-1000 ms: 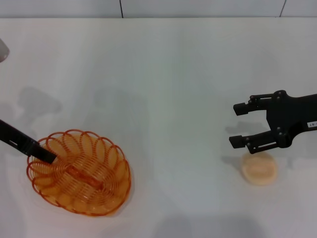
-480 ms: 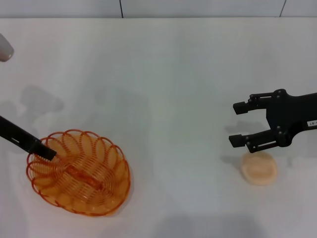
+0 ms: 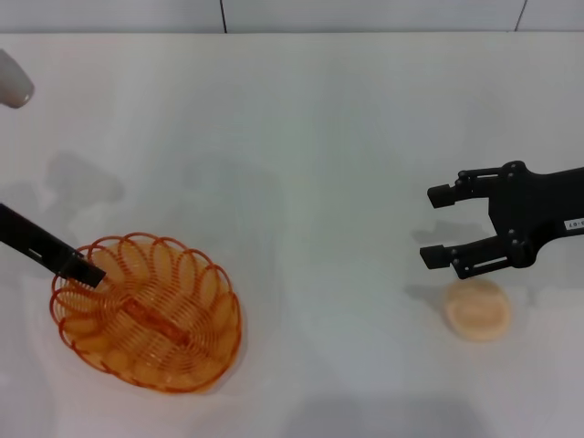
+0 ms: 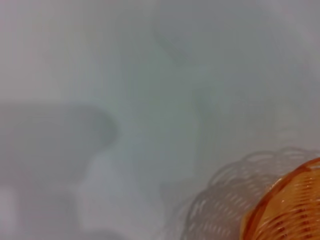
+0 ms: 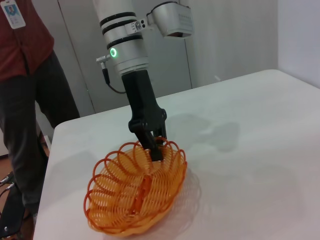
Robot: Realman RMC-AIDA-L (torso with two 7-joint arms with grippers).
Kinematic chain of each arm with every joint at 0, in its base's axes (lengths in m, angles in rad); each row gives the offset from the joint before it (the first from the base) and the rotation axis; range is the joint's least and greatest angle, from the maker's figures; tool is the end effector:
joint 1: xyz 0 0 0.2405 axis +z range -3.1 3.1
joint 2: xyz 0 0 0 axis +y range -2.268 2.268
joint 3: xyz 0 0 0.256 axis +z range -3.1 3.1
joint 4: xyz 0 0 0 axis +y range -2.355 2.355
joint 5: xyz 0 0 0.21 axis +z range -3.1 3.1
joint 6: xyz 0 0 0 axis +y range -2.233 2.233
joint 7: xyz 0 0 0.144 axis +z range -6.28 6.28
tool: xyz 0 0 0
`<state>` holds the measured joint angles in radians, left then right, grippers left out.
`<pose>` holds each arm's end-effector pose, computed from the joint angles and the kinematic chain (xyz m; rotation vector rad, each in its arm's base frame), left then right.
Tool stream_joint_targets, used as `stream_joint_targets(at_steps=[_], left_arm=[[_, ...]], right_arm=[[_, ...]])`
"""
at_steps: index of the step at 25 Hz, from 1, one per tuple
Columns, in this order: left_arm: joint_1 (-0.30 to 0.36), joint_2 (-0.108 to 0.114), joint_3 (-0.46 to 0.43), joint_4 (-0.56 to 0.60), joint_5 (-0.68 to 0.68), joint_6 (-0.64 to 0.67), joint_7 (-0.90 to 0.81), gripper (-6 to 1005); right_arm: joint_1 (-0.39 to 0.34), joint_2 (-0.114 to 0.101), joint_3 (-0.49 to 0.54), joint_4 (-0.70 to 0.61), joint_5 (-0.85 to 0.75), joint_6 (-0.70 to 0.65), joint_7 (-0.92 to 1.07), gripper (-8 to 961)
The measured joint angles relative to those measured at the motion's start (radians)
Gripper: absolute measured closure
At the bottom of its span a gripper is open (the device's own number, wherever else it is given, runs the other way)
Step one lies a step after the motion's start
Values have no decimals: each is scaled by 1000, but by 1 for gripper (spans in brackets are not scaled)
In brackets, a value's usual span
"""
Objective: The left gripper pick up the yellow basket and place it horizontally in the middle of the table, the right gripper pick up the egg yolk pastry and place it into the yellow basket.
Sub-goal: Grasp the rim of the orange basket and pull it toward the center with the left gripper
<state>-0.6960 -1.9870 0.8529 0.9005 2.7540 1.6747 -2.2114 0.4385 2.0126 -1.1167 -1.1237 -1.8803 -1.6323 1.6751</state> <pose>-0.2825 0.3516 0.0511 -2.5916 -1.3015 0.5279 0.2055 0.3239 0.0302 -2.9701 0.3521 0.4312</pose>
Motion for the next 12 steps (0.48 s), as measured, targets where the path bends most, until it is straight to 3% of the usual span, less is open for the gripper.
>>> stream_joint_targets(at_steps=[12], left_arm=[[-16,-2,0,10,-2,21,-37,882]], right_arm=[[1,0,8,-1,0,0,0,126]])
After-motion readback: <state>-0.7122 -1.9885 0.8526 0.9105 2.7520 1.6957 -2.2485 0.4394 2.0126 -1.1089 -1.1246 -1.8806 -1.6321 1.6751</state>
